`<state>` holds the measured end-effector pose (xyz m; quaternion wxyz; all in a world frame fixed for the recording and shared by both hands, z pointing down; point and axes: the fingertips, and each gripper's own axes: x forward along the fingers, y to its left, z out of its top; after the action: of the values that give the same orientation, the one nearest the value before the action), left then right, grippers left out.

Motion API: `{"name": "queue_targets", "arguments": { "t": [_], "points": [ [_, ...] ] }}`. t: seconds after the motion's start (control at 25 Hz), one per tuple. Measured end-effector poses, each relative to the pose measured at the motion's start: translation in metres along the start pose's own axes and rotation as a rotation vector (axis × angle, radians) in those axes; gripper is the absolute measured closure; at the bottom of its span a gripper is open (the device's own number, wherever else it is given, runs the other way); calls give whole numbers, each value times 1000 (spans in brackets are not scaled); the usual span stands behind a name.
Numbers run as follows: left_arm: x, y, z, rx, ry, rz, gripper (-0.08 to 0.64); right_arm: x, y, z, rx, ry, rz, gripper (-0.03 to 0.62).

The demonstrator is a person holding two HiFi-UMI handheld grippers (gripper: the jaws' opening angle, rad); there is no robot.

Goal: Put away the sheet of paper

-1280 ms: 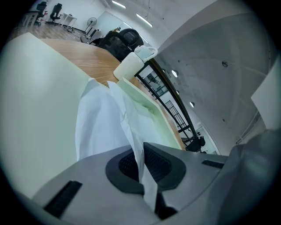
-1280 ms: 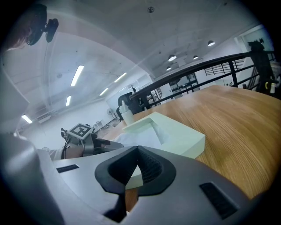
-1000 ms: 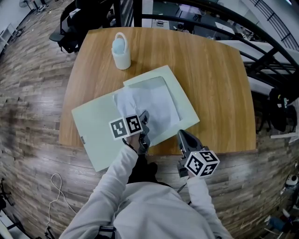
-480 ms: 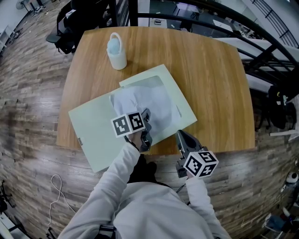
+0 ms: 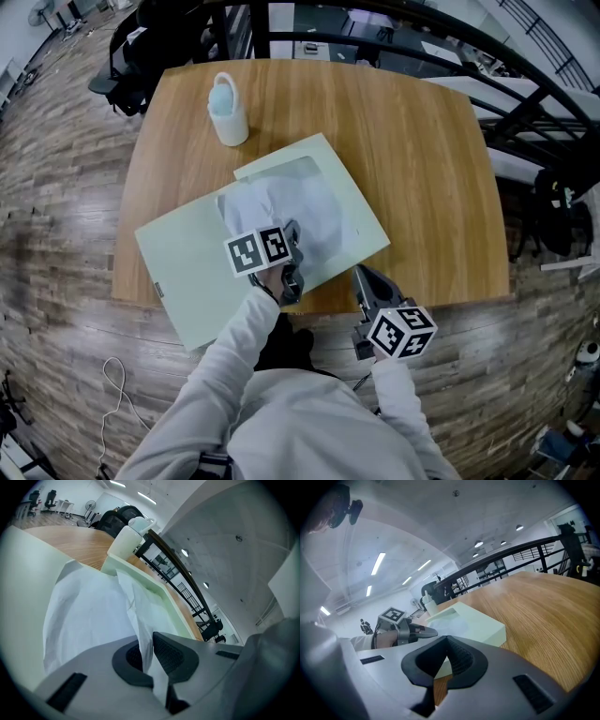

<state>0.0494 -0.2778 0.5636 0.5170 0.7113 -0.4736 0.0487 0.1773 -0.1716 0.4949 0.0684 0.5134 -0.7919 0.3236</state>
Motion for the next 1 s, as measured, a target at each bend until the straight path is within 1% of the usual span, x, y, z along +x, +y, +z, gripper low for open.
{"name": "queue_targets", "arguments": {
  "t": [0.2,0.28,0.36,0.52,0.64,1.0],
  "points": [
    [-4,-1,1,25,0,4,526,1,2,1,-4,1,6,566],
    [-6,-1,1,26,0,6,490,2,3,2,-6,1,11,566],
    [-9,-1,0,33,-3,9,436,2,5,2,-8,2,16,566],
    [-15,2,-2,71,5,35,361,1,8,1,-12,3,26,566],
    [-20,6,-3,101,6,62,338,0,9,0,-15,4,31,566],
    [-47,21,8,149,-35,123,324,3,17,1,-31,7,58,565]
  ]
}}
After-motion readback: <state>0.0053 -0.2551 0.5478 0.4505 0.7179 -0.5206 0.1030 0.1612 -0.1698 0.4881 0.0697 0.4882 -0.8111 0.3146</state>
